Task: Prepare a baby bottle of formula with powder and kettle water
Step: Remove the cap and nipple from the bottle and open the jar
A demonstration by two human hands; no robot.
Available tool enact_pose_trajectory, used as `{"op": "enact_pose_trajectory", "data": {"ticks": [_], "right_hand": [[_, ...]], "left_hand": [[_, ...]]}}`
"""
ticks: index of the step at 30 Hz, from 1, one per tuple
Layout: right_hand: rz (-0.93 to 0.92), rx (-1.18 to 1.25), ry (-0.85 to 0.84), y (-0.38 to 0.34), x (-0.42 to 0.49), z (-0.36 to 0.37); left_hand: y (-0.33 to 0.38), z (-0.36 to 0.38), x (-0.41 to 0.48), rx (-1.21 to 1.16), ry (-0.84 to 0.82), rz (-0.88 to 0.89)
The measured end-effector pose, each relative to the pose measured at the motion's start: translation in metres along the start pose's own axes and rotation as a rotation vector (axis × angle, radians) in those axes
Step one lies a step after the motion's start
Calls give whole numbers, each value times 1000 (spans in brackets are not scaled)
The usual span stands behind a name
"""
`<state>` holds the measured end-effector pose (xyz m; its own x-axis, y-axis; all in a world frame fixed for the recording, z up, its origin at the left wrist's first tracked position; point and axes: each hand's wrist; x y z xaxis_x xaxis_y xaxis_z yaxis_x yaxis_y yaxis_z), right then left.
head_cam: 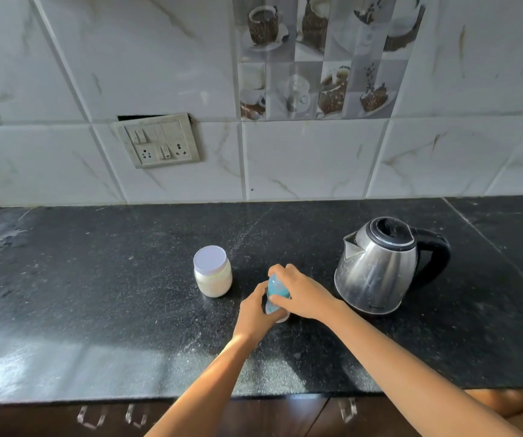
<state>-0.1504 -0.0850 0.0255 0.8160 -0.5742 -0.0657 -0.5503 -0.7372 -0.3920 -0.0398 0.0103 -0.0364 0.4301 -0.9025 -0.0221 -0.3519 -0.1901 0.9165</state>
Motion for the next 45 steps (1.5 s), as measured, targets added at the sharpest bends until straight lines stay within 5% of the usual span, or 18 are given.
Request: {"op": "enact_pose_trajectory", "data": {"ticks": [13, 18, 26, 30, 36, 41, 45], "right_hand": [[39, -106, 28, -25, -28, 3], [92, -390, 95, -37, -24, 4], [-234, -324, -187, -29, -23, -22], [-334, -52, -210, -24, -25, -50], [5, 310, 73, 2, -43, -71], [248, 698, 244, 48, -82, 2], [364, 752, 306, 68, -101, 50]], "left_hand": [[-7, -3, -33, 12, 49, 102], [-10, -2, -37, 22, 48, 116], [-12, -3, -39, -48, 8, 70], [-12, -3, -40, -28, 15, 79], [-12, -1, -43, -43, 44, 60], [-13, -1, -43, -53, 48, 50], [-11, 0, -45, -51, 53, 46]]}}
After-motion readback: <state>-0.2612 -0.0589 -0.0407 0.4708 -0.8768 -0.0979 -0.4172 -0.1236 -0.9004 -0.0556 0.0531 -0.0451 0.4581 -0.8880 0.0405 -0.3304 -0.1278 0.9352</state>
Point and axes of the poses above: each hand's wrist, its own x-axis towards the middle knuckle, its own z-axis out of the palm, y = z × x, and after that the axes turned 1 degree about z, right-handed
